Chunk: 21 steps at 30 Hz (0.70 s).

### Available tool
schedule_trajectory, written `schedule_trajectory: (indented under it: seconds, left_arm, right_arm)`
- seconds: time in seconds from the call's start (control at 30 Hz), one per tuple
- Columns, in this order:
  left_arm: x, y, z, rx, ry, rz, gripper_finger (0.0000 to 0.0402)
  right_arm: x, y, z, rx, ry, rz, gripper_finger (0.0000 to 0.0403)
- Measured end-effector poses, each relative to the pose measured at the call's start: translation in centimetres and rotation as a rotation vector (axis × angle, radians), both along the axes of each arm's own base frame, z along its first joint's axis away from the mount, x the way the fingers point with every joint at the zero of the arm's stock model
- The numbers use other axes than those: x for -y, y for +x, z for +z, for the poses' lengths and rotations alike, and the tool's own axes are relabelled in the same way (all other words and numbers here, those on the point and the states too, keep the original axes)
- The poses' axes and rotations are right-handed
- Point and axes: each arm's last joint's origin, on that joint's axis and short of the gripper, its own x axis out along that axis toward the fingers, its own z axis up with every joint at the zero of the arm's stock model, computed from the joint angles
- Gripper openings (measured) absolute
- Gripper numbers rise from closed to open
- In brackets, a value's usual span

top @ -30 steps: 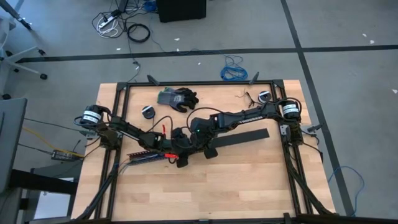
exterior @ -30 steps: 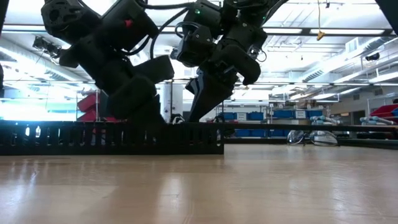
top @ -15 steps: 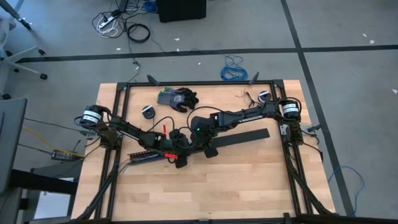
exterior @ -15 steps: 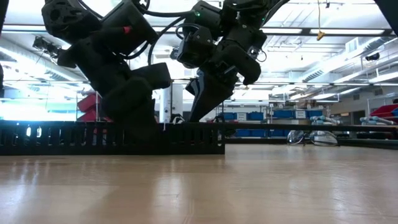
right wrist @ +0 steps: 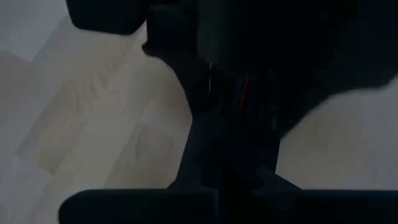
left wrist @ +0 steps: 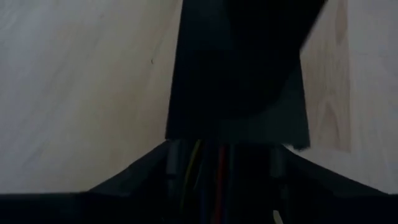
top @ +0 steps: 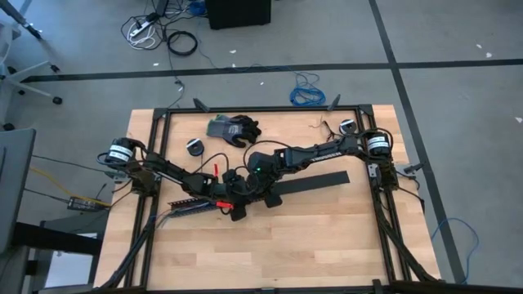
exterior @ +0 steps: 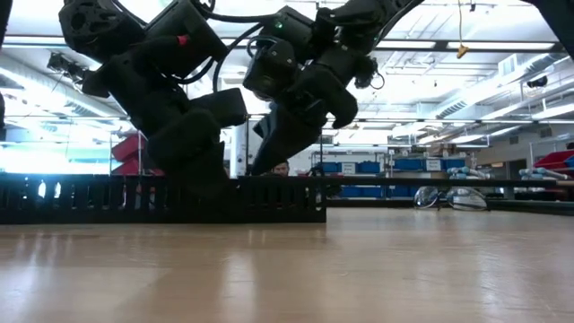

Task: Ziptie cables
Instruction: Close the black cable duct with the cover

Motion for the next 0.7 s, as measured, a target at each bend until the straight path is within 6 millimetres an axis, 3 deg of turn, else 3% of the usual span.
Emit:
schedule_trajectory:
  seconds: [0.1, 0.23, 0.7]
  left_arm:
    - [0.0, 0.0, 0.0, 0.0, -0.003, -0.003, 0.0235]
    - [0.0, 0.0, 0.0, -0.001, -0.003, -0.003, 0.0236]
    - [0.0, 0.0, 0.0, 0.002, -0.003, -0.003, 0.0239]
  right_arm:
    - [0.0, 0.4, -1.2, -0.005, 0.022, 0.01, 0.0]
    - [0.0, 0.6, -1.3, 0.005, 0.03, 0.006, 0.0]
    - [-0.1, 0.6, 0.6, 0.002, 0.015, 0.004, 0.0]
